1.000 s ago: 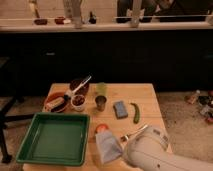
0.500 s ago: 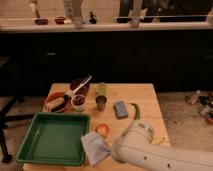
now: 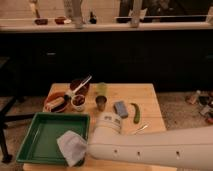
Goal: Wipe tray with towel
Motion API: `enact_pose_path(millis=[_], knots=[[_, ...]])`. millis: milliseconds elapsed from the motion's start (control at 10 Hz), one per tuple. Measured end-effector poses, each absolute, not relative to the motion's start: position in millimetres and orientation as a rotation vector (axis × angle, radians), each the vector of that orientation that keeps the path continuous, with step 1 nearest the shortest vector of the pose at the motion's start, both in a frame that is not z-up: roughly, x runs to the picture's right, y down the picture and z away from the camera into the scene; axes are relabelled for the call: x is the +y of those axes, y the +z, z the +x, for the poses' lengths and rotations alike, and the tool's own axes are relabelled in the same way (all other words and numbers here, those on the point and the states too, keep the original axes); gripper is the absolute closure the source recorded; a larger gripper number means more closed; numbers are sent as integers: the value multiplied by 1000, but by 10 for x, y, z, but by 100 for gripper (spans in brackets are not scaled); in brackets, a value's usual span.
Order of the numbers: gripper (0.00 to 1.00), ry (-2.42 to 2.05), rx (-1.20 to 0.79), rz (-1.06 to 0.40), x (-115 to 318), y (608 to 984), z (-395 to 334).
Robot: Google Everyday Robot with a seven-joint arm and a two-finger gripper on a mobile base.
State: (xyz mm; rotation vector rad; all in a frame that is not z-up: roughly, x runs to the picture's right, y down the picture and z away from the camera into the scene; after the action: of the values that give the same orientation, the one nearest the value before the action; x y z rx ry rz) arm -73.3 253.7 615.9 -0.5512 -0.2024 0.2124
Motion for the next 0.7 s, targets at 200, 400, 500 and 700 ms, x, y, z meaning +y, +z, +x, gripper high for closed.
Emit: enact_pose_path(millis=[200,400,500,700], knots=[[100,147,-241,-563,2492,6179,-1019],[100,137,-248,-566,2491,6182,-1049],[100,140,-247,-566,2489,6185,-1034],[100,136,-249,-567,2492,6181,-1050]])
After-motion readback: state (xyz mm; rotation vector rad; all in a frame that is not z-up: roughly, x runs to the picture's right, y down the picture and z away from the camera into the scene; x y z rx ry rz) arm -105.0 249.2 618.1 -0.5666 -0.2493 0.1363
